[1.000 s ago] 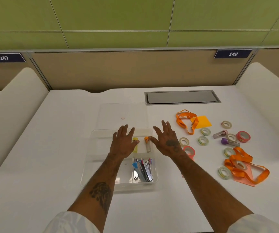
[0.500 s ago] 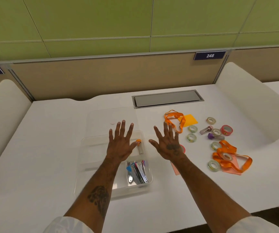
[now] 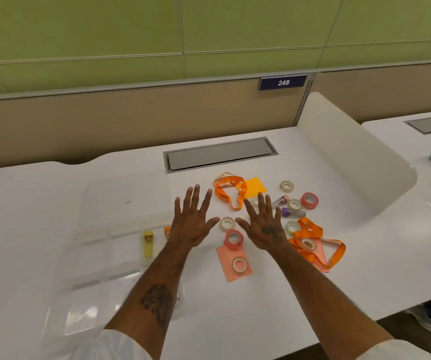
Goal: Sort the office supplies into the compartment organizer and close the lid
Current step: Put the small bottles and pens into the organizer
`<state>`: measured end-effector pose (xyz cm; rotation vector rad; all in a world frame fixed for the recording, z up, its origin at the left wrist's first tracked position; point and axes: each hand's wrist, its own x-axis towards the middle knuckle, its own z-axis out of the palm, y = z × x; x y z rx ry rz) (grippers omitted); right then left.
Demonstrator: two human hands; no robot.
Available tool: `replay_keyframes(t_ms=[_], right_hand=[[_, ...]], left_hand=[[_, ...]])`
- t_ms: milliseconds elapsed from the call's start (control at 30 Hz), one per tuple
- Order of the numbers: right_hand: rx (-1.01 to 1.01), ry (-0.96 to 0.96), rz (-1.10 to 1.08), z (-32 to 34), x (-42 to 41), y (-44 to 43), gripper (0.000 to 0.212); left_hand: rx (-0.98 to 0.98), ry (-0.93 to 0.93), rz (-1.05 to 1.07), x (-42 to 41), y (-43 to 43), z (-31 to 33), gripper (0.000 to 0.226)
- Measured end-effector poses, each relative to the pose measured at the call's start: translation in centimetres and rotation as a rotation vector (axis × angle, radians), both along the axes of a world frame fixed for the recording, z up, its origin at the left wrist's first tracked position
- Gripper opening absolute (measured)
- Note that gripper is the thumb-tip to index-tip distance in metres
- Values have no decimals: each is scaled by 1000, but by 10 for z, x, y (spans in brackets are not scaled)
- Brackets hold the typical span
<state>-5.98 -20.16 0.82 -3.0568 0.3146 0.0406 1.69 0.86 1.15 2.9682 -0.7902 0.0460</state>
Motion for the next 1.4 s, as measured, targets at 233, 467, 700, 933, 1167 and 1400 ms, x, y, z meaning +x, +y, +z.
replay_keyframes(t_ms=[233,467,700,933,1167,1400], right_hand=[[-16,37,-36,-7,-8,-75,77],[24,58,-16,-18,-6,-128,62],[51,40,74,-32,7,-157,47],[61,128,153,-47,18,-169,43],[147,-183,217,-37,23,-184,33],[230,-260,57,-20,26,-209,36]], left_hand=[[13,22,-78,7,-84,-4,80],[3,66,-113,11,-143,-3,79],[22,151,-132,23,-178,-9,76],[27,230,-138,33,-204,-18,76],[54,245,-163,43,-225,-28,65],[70,272,-192,44,-261,-40,74]])
